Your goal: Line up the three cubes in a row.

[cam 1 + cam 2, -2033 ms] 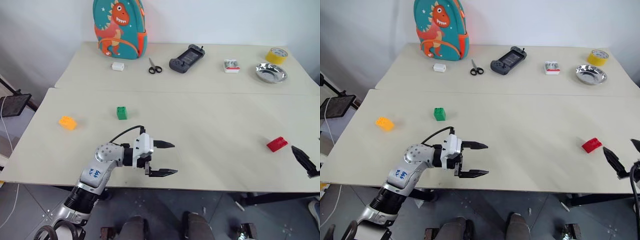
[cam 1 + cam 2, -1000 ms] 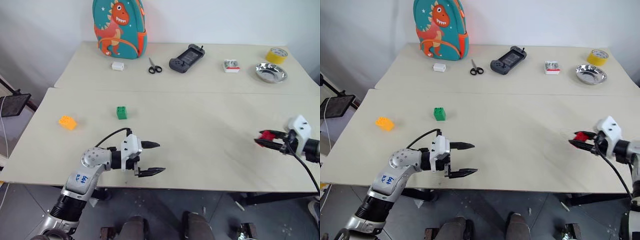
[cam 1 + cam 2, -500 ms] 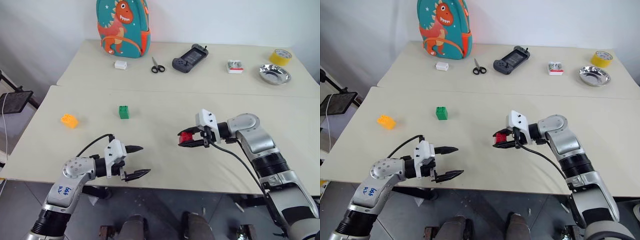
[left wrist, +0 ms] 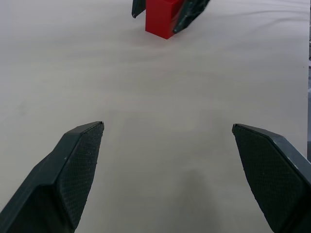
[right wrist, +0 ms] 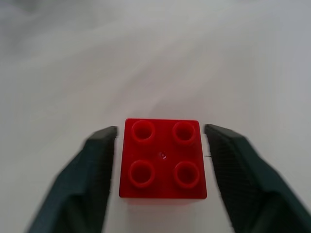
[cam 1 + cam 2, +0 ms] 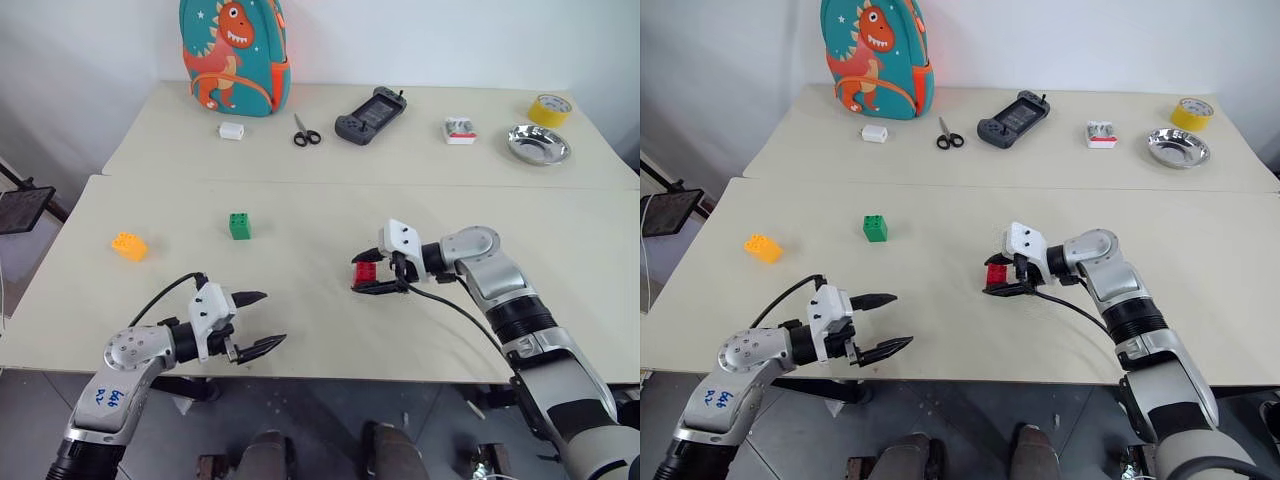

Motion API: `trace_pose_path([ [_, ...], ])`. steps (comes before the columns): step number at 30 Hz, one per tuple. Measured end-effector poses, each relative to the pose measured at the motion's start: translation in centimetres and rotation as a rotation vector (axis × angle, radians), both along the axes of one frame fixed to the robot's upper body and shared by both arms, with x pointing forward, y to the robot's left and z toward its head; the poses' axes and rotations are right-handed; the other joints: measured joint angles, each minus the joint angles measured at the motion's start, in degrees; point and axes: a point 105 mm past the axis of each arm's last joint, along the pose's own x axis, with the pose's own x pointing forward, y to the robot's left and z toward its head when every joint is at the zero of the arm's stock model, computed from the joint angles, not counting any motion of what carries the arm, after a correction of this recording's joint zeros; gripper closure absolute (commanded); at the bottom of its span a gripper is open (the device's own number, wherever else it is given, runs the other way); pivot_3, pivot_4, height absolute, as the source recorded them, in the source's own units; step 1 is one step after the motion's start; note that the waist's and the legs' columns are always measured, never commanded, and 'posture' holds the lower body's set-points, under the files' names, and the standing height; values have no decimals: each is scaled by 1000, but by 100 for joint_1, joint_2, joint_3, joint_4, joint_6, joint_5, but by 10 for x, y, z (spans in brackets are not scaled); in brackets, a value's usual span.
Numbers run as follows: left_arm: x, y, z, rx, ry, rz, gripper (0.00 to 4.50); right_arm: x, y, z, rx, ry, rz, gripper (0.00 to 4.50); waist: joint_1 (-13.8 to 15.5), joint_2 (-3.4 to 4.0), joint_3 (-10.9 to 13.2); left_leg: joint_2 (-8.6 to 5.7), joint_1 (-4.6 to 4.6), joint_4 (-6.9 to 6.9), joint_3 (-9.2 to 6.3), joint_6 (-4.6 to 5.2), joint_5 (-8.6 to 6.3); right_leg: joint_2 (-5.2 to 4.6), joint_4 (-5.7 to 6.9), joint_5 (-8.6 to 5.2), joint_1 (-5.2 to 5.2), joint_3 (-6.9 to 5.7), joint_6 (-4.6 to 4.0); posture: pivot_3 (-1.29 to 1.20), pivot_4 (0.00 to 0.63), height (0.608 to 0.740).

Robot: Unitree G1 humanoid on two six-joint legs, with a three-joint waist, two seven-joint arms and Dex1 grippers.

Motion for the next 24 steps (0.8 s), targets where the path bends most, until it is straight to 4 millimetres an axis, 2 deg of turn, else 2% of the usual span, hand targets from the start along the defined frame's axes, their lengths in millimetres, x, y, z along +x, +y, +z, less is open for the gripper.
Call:
trace_pose_path([
  [1,1,5,1,-13,-7,32,0,-1,0,4,20,-10,11,95,-5,0,0,0,0,0,0,0,0,0,-1,0,0,0,0,0,150,740],
  [2,1,10,2,-34,-12,70,0,-2,-2,9,50,-24,19,43,-7,0,0,1,0,0,0,-1,-1,0,0,0,0,0,0,0,150,740],
  [4,2,21,4,-84,-26,156,0,-5,-7,22,132,-56,31,43,-1,0,0,2,0,-1,-2,-2,-2,0,0,0,0,0,0,0,150,740],
  [7,0,48,7,-174,-57,338,0,-20,-18,44,301,-96,48,43,18,-1,0,3,0,0,-4,-3,-6,0,-2,0,2,-3,0,0,150,740],
  [9,-6,69,6,-194,-86,453,0,-30,-28,51,364,-119,44,43,25,-2,0,3,0,0,-4,-2,-8,0,-3,0,2,-3,0,0,150,740],
  [13,-31,106,-4,-162,-114,639,0,-50,-47,48,476,-185,14,43,24,-3,0,3,5,0,4,2,-16,0,-8,0,6,-3,0,0,150,740],
  [16,-49,129,-14,-177,-126,837,0,-59,-69,33,523,-212,-64,43,39,-8,3,3,7,1,6,7,-22,-1,-14,0,11,-2,0,0,150,740],
  [18,-50,129,-12,-205,-155,922,0,-62,-76,24,537,-193,-105,43,50,-10,4,4,7,8,6,7,-21,-2,-10,0,11,-1,0,0,150,740],
  [20,-42,117,-3,-228,-177,896,0,-61,-78,24,551,-194,-125,43,52,-9,4,5,10,9,6,7,-21,-2,-8,2,13,2,-3,0,150,740],
  [22,-25,95,9,-269,-197,828,0,-61,-81,25,564,-198,-145,43,76,-9,3,4,11,11,6,6,-20,-2,-4,2,14,2,-4,0,150,740],
  [24,5,74,26,-320,-213,783,0,-61,-81,25,567,-194,-148,43,112,-10,2,5,11,15,5,5,-18,-1,1,4,12,2,-7,0,150,740],
])
